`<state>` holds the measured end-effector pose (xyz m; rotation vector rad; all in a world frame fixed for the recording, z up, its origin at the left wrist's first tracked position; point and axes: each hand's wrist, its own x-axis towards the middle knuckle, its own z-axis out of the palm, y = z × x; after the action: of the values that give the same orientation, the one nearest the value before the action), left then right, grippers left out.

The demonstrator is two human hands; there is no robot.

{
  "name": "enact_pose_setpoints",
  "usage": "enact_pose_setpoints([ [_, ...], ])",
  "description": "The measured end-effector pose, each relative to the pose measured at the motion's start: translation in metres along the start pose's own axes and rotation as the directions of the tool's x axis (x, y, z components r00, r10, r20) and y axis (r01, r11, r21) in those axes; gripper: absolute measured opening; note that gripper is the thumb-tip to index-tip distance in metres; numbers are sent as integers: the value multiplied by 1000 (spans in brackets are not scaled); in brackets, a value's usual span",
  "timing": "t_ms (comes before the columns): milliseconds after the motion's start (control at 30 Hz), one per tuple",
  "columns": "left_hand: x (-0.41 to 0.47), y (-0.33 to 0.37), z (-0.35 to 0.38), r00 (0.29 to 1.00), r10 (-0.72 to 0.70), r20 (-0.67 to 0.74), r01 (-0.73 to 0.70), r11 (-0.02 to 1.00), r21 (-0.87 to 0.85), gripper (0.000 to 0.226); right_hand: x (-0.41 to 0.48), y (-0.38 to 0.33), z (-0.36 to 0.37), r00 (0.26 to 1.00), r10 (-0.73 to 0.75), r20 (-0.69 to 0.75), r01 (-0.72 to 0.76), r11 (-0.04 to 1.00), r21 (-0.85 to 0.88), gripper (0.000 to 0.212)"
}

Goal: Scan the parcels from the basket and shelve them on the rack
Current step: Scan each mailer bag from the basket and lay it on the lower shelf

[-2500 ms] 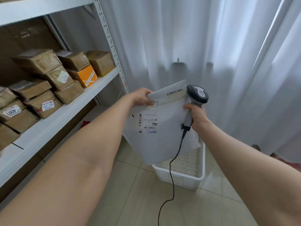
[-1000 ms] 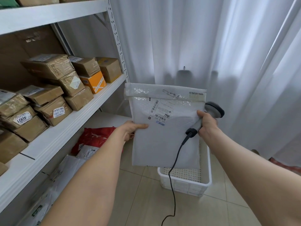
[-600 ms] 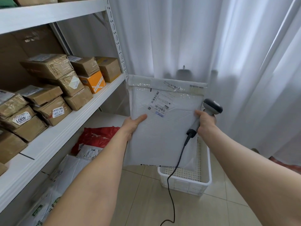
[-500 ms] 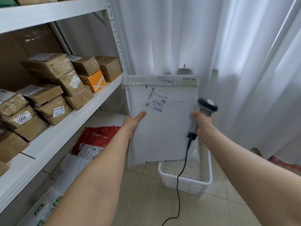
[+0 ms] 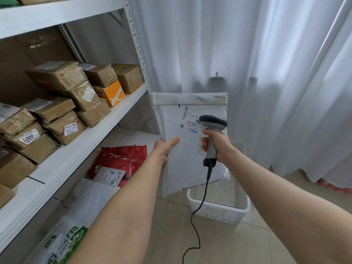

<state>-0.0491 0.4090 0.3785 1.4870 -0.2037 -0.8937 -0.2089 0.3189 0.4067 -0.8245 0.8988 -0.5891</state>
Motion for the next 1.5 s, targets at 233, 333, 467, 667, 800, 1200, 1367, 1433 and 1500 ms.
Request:
enact_pose_setpoints([
  [233, 8, -14, 3, 991, -14, -135, 9, 999, -42, 41, -9, -2, 1, 999, 32, 18, -31, 997, -68, 11],
  [333, 10, -17, 2, 983, -46, -180, 35, 997, -66, 44, -13, -2, 0, 998, 43, 45, -38, 994, -107, 10],
  [467, 12, -17, 2, 973, -66, -221, 50, 996, -78, 41, -15, -3, -1, 996, 52, 66, -42, 989, -142, 9],
  [667, 12, -18, 0, 971, -69, -231, 51, 995, -82, 47, -16, -5, 2, 992, 74, 104, -53, 981, -188, 9],
  [800, 13, -19, -1, 970, -63, -234, 45, 996, -80, 45, -17, -6, 5, 991, 71, 115, -47, 979, -200, 8],
  [1200, 18, -21, -11, 968, -79, -240, 60, 995, -83, 46, -15, -7, 12, 992, 76, 102, -49, 969, -242, 3],
  [1367, 22, -22, -14, 965, -87, -248, 69, 994, -82, 47, -14, -8, 14, 990, 89, 110, -58, 964, -258, 3],
  [1433, 24, -22, -16, 963, -92, -252, 73, 994, -83, 48, -14, -9, 15, 989, 97, 111, -66, 965, -253, 2],
  [1500, 25, -22, -17, 962, -91, -258, 72, 994, -84, 49, -14, -9, 17, 989, 106, 106, -78, 967, -241, 1],
])
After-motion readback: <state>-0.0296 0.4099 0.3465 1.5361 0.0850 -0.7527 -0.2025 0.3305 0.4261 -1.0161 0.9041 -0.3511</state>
